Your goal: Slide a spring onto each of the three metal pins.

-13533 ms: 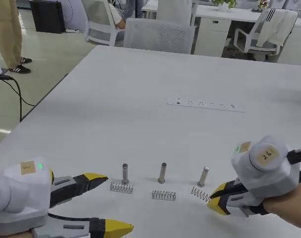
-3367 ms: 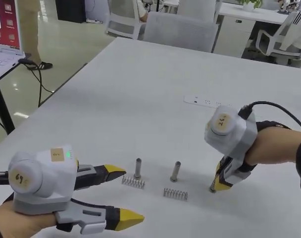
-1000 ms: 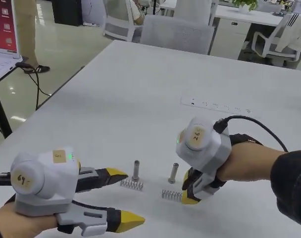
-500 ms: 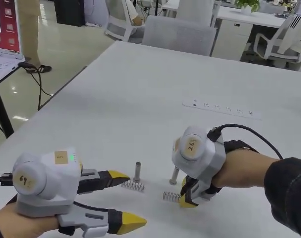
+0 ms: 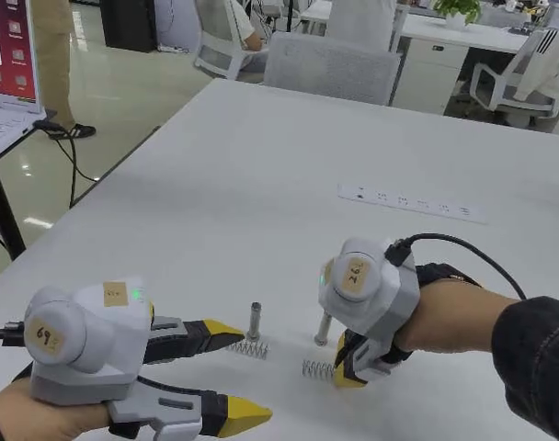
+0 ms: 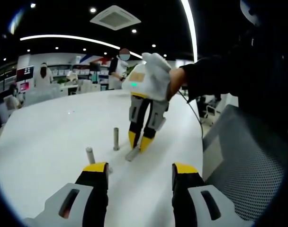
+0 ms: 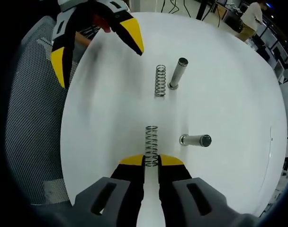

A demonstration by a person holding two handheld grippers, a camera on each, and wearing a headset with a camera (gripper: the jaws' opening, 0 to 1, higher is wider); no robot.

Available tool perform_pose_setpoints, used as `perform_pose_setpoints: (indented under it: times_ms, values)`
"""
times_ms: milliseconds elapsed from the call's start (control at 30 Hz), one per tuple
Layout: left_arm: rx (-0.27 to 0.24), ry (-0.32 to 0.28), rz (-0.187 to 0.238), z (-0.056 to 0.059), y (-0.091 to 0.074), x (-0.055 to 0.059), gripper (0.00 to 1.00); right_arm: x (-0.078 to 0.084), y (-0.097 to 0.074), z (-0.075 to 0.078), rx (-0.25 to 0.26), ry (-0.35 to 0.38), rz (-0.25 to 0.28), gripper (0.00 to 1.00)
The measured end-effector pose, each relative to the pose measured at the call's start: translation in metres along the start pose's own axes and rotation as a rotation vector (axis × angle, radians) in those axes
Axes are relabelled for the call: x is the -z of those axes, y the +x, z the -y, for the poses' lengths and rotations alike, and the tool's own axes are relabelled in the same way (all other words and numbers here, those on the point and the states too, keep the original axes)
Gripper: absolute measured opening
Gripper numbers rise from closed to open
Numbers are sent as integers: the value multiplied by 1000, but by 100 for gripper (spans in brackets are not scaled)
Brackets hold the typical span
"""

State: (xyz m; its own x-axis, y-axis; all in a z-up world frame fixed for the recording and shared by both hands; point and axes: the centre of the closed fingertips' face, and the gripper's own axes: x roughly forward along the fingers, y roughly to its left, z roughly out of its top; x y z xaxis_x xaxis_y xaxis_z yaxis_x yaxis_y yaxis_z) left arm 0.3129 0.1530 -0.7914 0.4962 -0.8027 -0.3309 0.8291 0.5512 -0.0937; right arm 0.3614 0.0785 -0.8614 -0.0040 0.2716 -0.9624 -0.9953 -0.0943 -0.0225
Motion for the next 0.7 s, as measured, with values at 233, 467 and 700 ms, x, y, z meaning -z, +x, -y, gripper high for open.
perform_pose_setpoints:
  times_ms: [233,467,700]
  values:
    - [27,20,-15,3,4,-2,47,-6,-18,-9,-5,-24,13,7]
    - [52,24,-16,6,9,-7,45,-19,-37,-19,-14,-32,62,7]
    - [84,47,-24,11,15,-10,41,-28,-46,-33,-24,-62,78,7]
